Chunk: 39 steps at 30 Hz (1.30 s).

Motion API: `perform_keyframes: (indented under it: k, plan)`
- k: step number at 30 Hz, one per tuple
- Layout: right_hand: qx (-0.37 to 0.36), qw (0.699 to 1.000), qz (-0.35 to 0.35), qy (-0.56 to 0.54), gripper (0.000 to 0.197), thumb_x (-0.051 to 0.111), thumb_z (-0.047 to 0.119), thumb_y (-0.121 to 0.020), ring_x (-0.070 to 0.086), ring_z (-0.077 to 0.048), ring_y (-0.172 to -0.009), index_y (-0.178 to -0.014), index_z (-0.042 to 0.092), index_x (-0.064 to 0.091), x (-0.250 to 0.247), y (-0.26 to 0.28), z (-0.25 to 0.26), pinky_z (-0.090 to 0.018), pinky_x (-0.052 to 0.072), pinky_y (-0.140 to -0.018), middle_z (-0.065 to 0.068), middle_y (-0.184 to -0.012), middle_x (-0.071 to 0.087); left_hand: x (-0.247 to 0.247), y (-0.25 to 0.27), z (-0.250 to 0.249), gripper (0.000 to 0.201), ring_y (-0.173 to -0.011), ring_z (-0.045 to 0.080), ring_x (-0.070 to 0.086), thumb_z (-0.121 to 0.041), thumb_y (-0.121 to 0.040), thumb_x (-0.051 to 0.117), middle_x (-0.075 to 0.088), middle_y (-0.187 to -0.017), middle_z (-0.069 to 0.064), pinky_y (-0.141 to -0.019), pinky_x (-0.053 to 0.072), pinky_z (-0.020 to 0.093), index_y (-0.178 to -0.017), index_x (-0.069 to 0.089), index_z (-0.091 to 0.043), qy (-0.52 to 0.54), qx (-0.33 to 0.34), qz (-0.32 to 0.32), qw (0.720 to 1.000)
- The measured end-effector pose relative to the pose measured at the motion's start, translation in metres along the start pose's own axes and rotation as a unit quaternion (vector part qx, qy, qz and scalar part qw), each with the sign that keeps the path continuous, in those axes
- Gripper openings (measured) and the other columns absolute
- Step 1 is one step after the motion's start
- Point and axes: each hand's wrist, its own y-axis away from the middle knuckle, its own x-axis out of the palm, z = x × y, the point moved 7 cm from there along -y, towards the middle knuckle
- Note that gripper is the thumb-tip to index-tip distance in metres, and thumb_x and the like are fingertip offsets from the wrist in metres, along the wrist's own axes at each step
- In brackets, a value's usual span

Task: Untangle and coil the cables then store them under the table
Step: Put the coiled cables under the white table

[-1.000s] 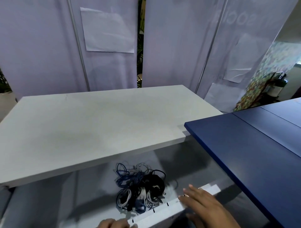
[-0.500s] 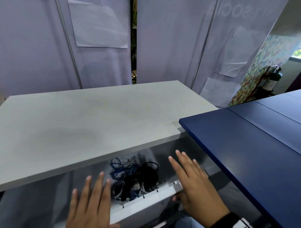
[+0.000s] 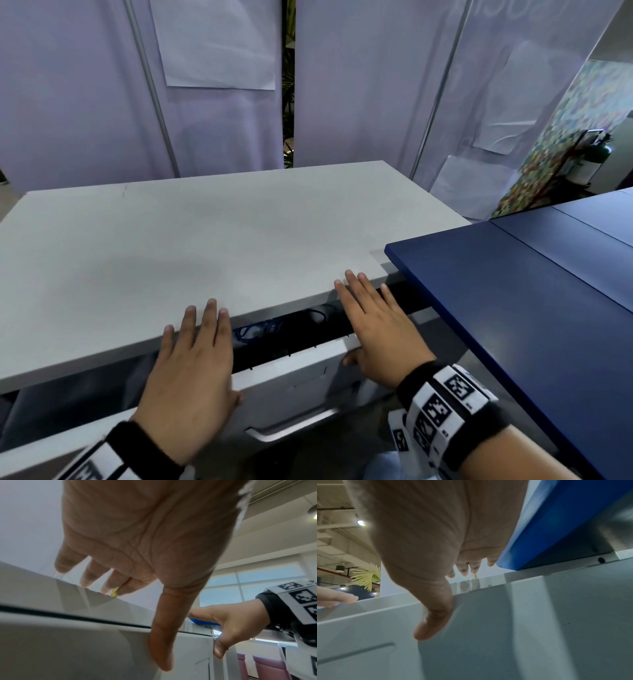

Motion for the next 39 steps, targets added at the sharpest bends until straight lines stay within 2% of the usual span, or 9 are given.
perform_keyframes:
  k: [4,7,9,16,18,20,26,29,39]
  plan:
    - [-0.007,1.000,-0.008,-0.012,0.108,0.068,0.039,-0.087,-0.018,-0.019,-0.149,-0.155,0.016,-0.012,0.006,-0.016,-0.004,-0.040,-0.007,-0.123,-0.003,-0.163,-0.018,0.007,-0.012,0.003,0.100,-0.149,0.034,0.001,-0.048,-0.087,0.061,-0.003,-0.162,0.016,-0.121,0.011,0.046,-0.154,0.000,-0.005,0.019,0.021,-0.025,0.999]
    - [-0.014,0.999,-0.041,-0.034,0.104,0.072,0.037,-0.084,-0.009,-0.020,-0.151,-0.157,0.017,0.000,0.009,-0.025,-0.007,-0.040,-0.004,-0.123,-0.003,-0.165,-0.005,0.015,-0.023,0.011,0.102,-0.131,0.043,0.046,-0.034,-0.055,0.091,0.045,-0.144,0.025,-0.100,0.044,0.057,-0.139,0.047,0.003,0.016,0.027,-0.056,0.998]
    - [-0.019,0.996,-0.075,-0.042,0.100,0.076,0.034,-0.081,0.001,-0.021,-0.152,-0.156,0.017,0.013,0.010,-0.029,-0.009,-0.038,-0.003,-0.122,-0.005,-0.164,0.009,0.018,-0.028,0.014,0.100,-0.118,0.045,0.057,-0.028,-0.041,0.096,0.057,-0.132,0.025,-0.089,0.051,0.058,-0.128,0.058,0.004,0.013,0.026,-0.077,0.997]
    - [-0.016,0.984,-0.172,-0.051,0.089,0.089,0.037,-0.061,0.044,-0.028,-0.137,-0.137,0.013,0.050,0.012,-0.038,-0.018,-0.038,0.022,-0.117,-0.009,-0.142,0.052,0.016,-0.037,0.012,0.081,-0.126,0.039,0.053,-0.026,-0.064,0.086,0.053,-0.140,0.016,-0.095,0.048,0.054,-0.136,0.053,-0.005,-0.006,0.002,-0.080,0.997]
    - [-0.011,0.979,-0.195,-0.052,0.084,0.092,0.039,-0.051,0.057,-0.028,-0.122,-0.125,0.014,0.060,0.009,-0.041,-0.018,-0.041,0.043,-0.107,-0.007,-0.128,0.062,0.013,-0.040,0.013,0.073,-0.120,0.038,0.058,-0.018,-0.062,0.087,0.059,-0.134,0.015,-0.087,0.052,0.054,-0.129,0.060,-0.006,-0.006,-0.006,-0.085,0.996]
    - [-0.011,0.976,-0.213,-0.048,0.077,0.093,0.042,-0.046,0.063,-0.026,-0.106,-0.113,0.016,0.064,0.006,-0.044,-0.017,-0.039,0.052,-0.093,-0.004,-0.114,0.066,0.010,-0.042,0.011,0.066,-0.106,0.040,0.065,-0.007,-0.053,0.088,0.065,-0.122,0.017,-0.072,0.056,0.052,-0.115,0.066,-0.004,-0.024,-0.002,-0.103,0.994]
    - [0.000,0.968,-0.248,-0.028,0.057,0.089,0.042,-0.050,0.054,-0.020,-0.079,-0.094,0.019,0.060,0.002,-0.050,-0.015,-0.034,0.048,-0.074,0.004,-0.091,0.061,-0.004,-0.043,0.002,0.050,-0.073,0.036,0.062,0.005,-0.046,0.084,0.062,-0.093,0.014,-0.046,0.039,0.033,-0.085,0.056,-0.009,-0.010,0.011,-0.158,0.987]
    - [0.006,0.964,-0.267,-0.018,0.053,0.089,0.037,-0.049,0.050,-0.019,-0.073,-0.088,0.020,0.058,-0.001,-0.051,-0.013,-0.031,0.044,-0.069,0.005,-0.082,0.059,-0.006,-0.044,0.001,0.050,-0.066,0.033,0.057,0.005,-0.046,0.082,0.057,-0.086,0.010,-0.047,0.027,0.029,-0.083,0.054,-0.012,0.008,0.011,-0.184,0.983]
    - [0.015,0.965,-0.257,0.041,0.045,0.084,0.025,-0.043,0.047,-0.020,-0.064,-0.077,0.020,0.055,-0.009,-0.052,-0.004,-0.029,0.039,-0.057,0.005,-0.070,0.055,-0.007,-0.049,0.003,0.042,-0.060,0.030,0.056,0.008,-0.049,0.076,0.054,-0.075,0.006,-0.046,0.019,0.025,-0.077,0.053,-0.015,0.011,-0.009,-0.203,0.979]
